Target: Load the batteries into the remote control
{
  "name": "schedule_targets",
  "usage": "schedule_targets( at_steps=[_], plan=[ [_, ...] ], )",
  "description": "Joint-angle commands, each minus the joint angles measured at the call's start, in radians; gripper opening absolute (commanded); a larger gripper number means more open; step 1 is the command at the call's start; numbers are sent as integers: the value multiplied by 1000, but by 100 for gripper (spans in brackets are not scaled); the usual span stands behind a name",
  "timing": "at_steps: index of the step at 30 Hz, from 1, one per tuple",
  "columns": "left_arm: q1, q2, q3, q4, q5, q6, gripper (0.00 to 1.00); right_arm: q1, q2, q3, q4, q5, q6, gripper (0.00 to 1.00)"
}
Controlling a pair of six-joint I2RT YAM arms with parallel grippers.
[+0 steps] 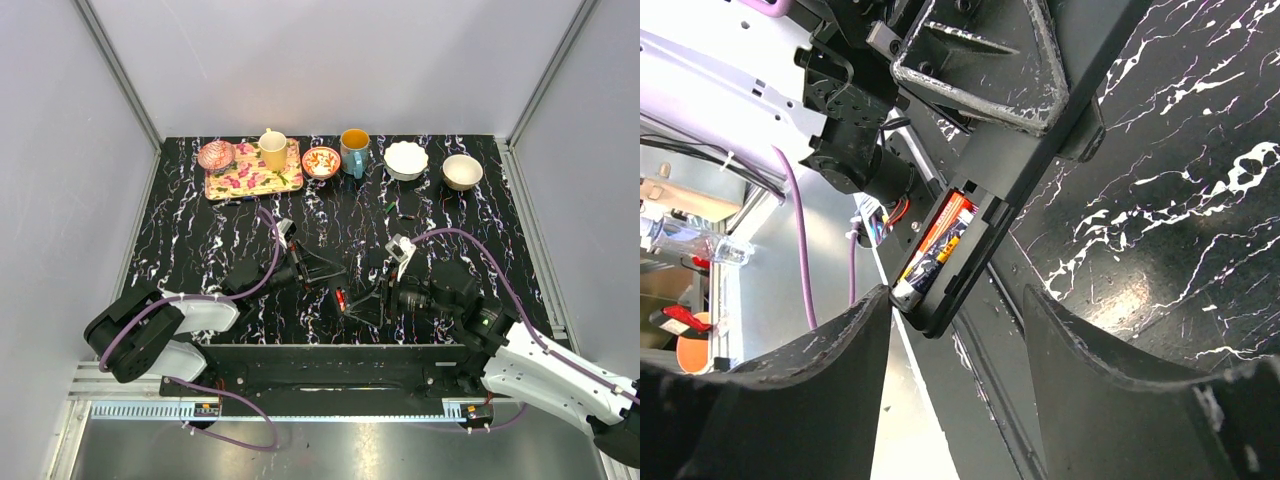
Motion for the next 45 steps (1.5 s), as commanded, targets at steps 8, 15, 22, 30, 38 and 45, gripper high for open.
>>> schedule_targets(
  at_steps=[8,15,22,30,38,45],
  plan=[
    [-7,-33,20,156,10,2,0,-4,3,-27,65,60,50,55],
    [-12,-33,20,164,8,3,0,-4,22,-46,123,57,89,51],
    [-13,-33,17,178,5,0,0,-4,42,-55,155,45,121,45],
    [-13,-38,15,184,4,-1,0,-16,46,-67,172,42,150,37],
    [-15,-38,12,187,2,0,0,-27,55,-70,186,42,182,30],
    [-15,-38,12,186,-2,3,0,-30,82,-53,208,39,222,24]
  ],
)
